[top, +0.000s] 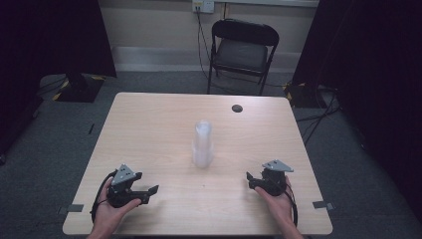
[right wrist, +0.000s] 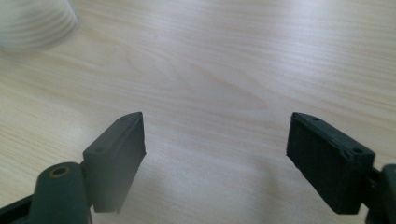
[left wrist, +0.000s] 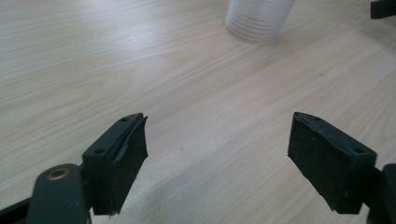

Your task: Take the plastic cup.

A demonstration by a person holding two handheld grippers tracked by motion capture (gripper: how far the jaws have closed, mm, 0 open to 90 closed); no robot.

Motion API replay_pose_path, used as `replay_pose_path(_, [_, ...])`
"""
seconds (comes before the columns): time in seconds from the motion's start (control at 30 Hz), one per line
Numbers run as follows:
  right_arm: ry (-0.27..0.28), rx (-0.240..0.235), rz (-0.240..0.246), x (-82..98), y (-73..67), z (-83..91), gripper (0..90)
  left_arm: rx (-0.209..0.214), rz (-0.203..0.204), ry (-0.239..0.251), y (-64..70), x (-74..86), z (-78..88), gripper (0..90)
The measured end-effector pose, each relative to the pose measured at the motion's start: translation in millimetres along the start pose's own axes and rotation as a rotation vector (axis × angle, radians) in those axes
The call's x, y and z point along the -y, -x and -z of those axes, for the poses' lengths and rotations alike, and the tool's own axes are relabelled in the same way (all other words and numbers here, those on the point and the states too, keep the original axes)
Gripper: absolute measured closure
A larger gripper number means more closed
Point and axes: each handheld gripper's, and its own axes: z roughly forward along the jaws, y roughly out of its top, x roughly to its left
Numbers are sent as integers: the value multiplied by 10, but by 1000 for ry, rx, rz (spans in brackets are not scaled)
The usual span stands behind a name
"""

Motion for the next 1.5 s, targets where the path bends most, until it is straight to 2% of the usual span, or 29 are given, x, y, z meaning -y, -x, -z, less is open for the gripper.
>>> replay_pose_path(0.07, [15,-7,-4,-13,-1,29,196,8,-18,-4,20,-6,-11,187])
replay_pose_path(0.23, [26,-30,1,-23,-11,65,208,10,-9,-4,17,-9,-19,186])
replay_pose_path(0.4, [59,-72,7,-44,-35,99,226,-9,5,-16,-2,-13,-41,189])
replay_pose_path(0.47, [82,-98,13,-69,-57,139,238,-6,1,-26,1,-13,-52,188])
replay_pose_path(0.67, [94,-145,19,-110,-124,192,248,-2,-16,-11,47,-14,-16,189])
replay_pose_path(0.8, [96,-198,16,-178,-184,240,247,-10,-19,-5,50,-12,4,192])
replay_pose_path(0.87, [119,-226,21,-220,-219,288,244,-9,-14,-11,47,-1,2,193])
replay_pose_path(1.0, [131,-243,31,-266,-249,304,234,-5,-24,-8,53,-4,1,196])
replay_pose_path(1.13, [145,-286,49,-359,-275,318,222,-3,-15,-6,55,-5,-12,196])
replay_pose_path(1.23, [151,-295,63,-397,-291,314,216,-1,-20,-16,52,-8,-26,196])
replay_pose_path(1.4, [169,-324,81,-514,-358,324,216,-7,-20,0,51,-25,-5,182])
replay_pose_path(1.5, [196,-347,103,-633,-453,281,234,-3,-22,-7,54,-18,-11,182])
